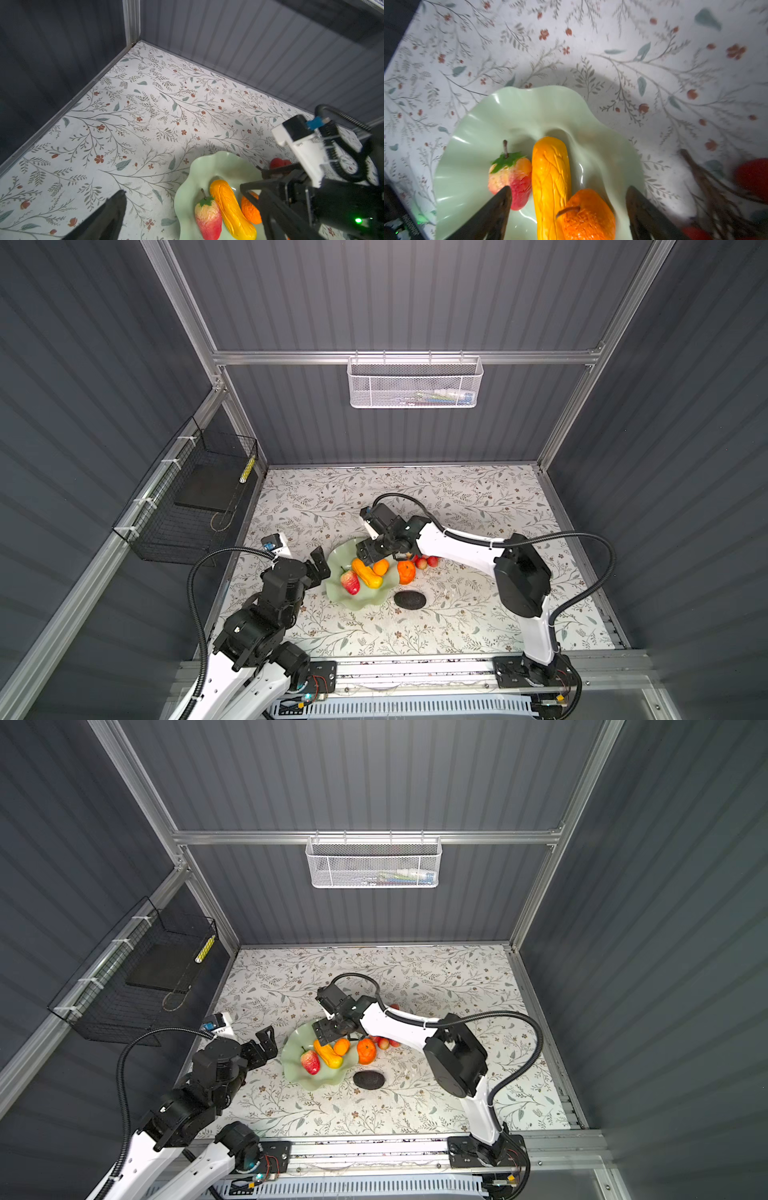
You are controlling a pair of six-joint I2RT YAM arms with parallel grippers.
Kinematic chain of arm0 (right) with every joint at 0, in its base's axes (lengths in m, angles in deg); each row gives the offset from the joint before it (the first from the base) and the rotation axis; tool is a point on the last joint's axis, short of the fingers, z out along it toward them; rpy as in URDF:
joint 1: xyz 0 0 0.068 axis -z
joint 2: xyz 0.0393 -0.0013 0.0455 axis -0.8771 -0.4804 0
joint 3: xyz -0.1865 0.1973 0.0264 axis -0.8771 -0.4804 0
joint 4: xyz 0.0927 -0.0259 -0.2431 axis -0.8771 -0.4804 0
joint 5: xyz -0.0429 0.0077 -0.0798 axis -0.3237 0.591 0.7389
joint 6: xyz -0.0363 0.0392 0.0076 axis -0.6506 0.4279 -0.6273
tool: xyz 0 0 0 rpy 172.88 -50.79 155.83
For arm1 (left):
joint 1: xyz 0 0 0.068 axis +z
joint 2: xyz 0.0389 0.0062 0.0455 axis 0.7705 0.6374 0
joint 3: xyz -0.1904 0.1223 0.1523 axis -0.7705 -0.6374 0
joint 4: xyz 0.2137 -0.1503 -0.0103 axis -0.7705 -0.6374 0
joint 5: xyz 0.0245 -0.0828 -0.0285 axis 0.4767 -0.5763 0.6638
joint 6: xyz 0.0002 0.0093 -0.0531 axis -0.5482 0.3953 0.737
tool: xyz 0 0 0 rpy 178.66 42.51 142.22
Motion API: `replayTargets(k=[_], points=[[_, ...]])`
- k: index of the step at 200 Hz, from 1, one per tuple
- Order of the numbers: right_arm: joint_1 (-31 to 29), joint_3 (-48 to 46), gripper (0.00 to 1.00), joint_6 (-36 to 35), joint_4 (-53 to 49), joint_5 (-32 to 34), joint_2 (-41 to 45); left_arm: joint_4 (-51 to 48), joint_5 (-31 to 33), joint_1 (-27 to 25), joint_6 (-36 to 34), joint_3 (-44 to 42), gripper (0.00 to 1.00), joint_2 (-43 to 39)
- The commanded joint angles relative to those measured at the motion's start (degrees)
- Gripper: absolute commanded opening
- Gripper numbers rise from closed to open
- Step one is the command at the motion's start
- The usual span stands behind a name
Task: Place and organize the fake fruits in the fruit bowl
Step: 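Grasp the small tangerine with the right gripper and drop it into the bowl, then grasp the dark avocado with the left gripper while the right arm withdraws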
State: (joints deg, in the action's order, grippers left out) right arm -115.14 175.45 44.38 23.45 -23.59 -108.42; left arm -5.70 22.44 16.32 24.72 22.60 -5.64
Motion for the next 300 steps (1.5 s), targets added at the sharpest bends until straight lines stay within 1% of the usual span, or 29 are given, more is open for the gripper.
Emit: replayTargets(k=[1, 16, 30, 53, 66, 78, 95, 128, 160, 184, 226, 260, 300], points=[[1.2, -2.1, 0.90, -0.3, 2.8, 1.4, 9.0, 3.7, -8.1, -0.1, -6.8, 2.7, 0.97, 3.3], [2.9, -6.1, 0.95, 0.9, 6.0, 1.2, 14.5, 5.1, -14.3, -0.1, -10.9, 4.7, 0.93, 8.0], [6.2, -11.7, 0.98, 3.4, 9.0, -0.5, 19.6, 5.8, -21.0, -0.1, -14.8, 6.9, 0.90, 13.6], [12.7, -20.6, 0.99, 6.8, 12.3, -2.7, 26.6, 8.6, -31.7, -0.7, -20.4, 8.6, 0.82, 21.6], [16.4, -24.9, 0.99, 7.3, 12.3, -2.3, 29.6, 10.8, -34.8, -2.3, -23.2, 8.9, 0.80, 24.9], [19.4, -28.0, 0.99, 7.5, 11.5, -2.1, 32.3, 11.7, -36.0, -4.1, -25.3, 9.4, 0.80, 27.9], [22.8, -32.1, 0.99, 7.8, 11.0, -2.0, 35.8, 11.8, -35.4, -7.4, -27.5, 10.9, 0.78, 32.1], [27.6, -38.3, 0.99, 9.2, 11.2, -2.5, 40.8, 12.6, -30.2, -16.1, -30.9, 13.7, 0.77, 40.2], [31.0, -41.4, 0.99, 10.0, 11.4, -4.1, 43.2, 10.2, -24.6, -24.7, -33.4, 17.0, 0.77, 48.8], [32.9, -42.5, 0.99, 10.0, 11.2, -4.6, 44.3, 8.4, -21.9, -29.5, -33.9, 18.7, 0.77, 53.5], [35.4, -43.7, 0.99, 9.9, 11.3, -5.8, 45.7, 5.7, -20.3, -32.4, -34.1, 20.5, 0.74, 60.1], [36.4, -44.5, 0.99, 10.0, 11.6, -6.7, 46.1, 3.7, -17.5, -32.5, -33.3, 23.0, 0.74, 65.7], [37.4, -44.9, 0.99, 10.1, 11.7, -7.4, 46.4, 2.3, -17.5, -32.5, -33.1, 23.9, 0.74, 69.7]])
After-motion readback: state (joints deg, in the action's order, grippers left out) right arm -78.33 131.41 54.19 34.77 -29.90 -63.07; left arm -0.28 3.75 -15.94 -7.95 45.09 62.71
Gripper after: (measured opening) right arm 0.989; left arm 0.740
